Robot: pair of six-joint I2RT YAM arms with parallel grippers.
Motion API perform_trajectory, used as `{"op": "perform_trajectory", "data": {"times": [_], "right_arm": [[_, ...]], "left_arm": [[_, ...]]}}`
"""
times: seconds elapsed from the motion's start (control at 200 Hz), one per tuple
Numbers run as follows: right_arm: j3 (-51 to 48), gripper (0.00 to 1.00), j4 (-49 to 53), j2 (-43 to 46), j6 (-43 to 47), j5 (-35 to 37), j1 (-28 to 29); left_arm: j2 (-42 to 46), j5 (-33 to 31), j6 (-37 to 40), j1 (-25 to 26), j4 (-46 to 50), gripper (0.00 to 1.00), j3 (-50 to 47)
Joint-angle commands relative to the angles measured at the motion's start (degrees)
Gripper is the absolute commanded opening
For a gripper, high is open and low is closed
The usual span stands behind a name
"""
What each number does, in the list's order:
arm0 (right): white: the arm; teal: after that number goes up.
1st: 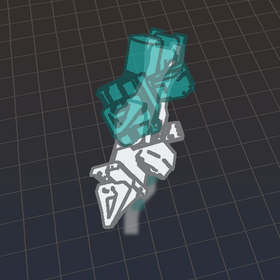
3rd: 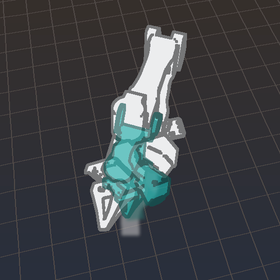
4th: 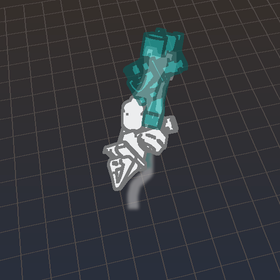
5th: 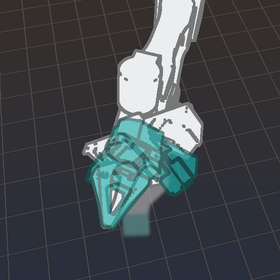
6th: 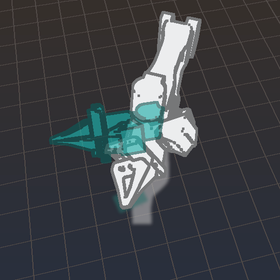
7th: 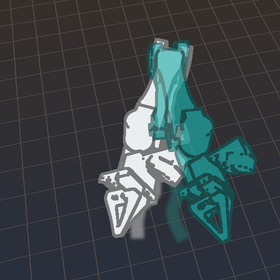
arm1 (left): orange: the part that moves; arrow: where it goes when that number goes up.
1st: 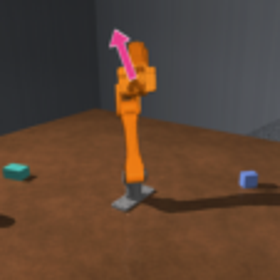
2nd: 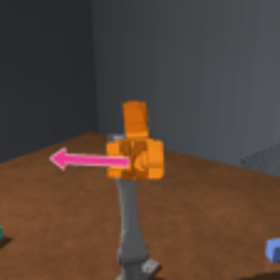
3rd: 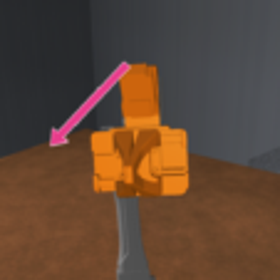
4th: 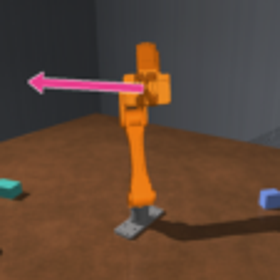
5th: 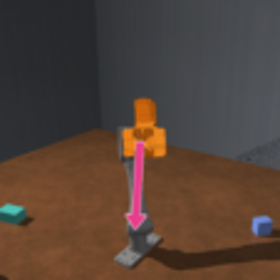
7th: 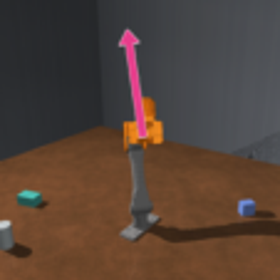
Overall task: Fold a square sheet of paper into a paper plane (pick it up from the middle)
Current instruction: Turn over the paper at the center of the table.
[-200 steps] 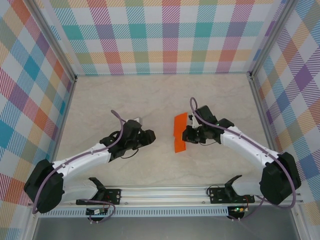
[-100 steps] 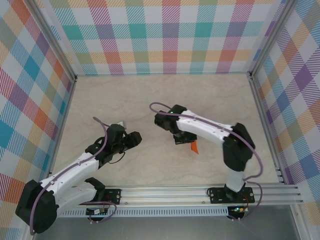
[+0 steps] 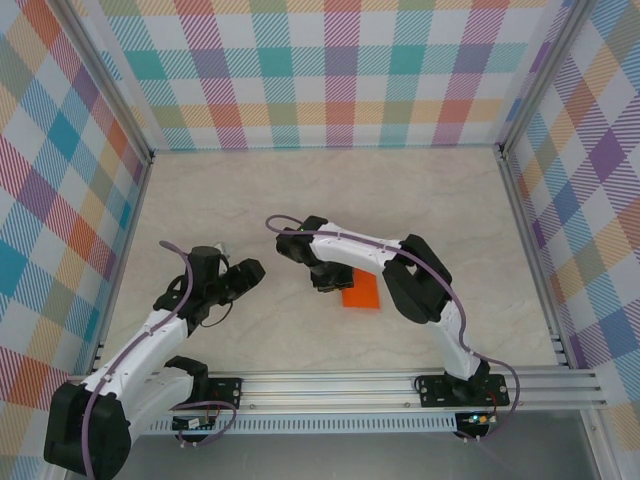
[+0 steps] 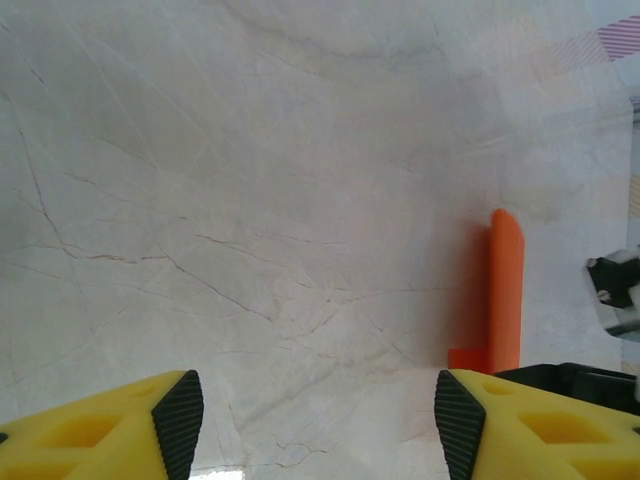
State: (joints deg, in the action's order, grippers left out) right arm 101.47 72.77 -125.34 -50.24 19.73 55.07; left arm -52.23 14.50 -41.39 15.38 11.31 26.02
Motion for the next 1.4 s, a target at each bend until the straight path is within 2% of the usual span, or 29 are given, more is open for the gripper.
{"op": "perform_trajectory", "data": {"times": [0.0,0.065,0.175,0.215,0.285,0.42,0.535,0.71,0.895,1.395], "right_arm": [[-0.56,0.3,-6.57,0.31,2.2,-5.69,0.0],[-1.26,0.36,-8.47,0.45,2.96,-6.96,0.04],[-2.73,0.41,-11.6,1.45,5.0,-9.03,0.12],[-3.84,0.47,-13.24,2.67,5.36,-9.78,0.06],[-6.2,0.48,-16.02,5.55,6.03,-10.59,-0.27],[-11.67,0.58,-21.43,12.38,6.3,-10.25,-1.21],[-15.63,0.59,-24.81,15.73,5.6,-9.89,-2.77],[-18.2,0.59,-26.58,17.77,4.83,-7.78,-3.11],[-21.02,0.6,-26.58,20.35,3.68,-6.72,-3.13],[-19.55,0.6,-25.22,20.2,1.75,-6.37,-3.04]], "left_arm": [[1.01,3.51,-1.49,-1.56,0.82,0.74,0.97],[1.11,3.54,-1.86,-1.57,1.04,0.77,1.98],[1.32,2.29,-1.76,-1.67,2.09,0.96,3.54],[1.16,1.56,-1.81,-1.75,2.47,1.0,4.17],[0.11,1.01,-1.86,-1.84,2.79,1.0,5.62],[-2.09,1.5,-1.88,-1.85,3.9,1.0,9.48],[-2.88,0.62,-1.2,-1.93,6.63,1.0,12.61],[-4.05,2.01,-4.42,-1.93,5.58,1.0,14.8],[-2.24,1.76,-5.36,-1.93,8.89,1.0,17.02],[-0.52,0.3,-2.95,-1.37,12.0,1.0,20.99]]}}
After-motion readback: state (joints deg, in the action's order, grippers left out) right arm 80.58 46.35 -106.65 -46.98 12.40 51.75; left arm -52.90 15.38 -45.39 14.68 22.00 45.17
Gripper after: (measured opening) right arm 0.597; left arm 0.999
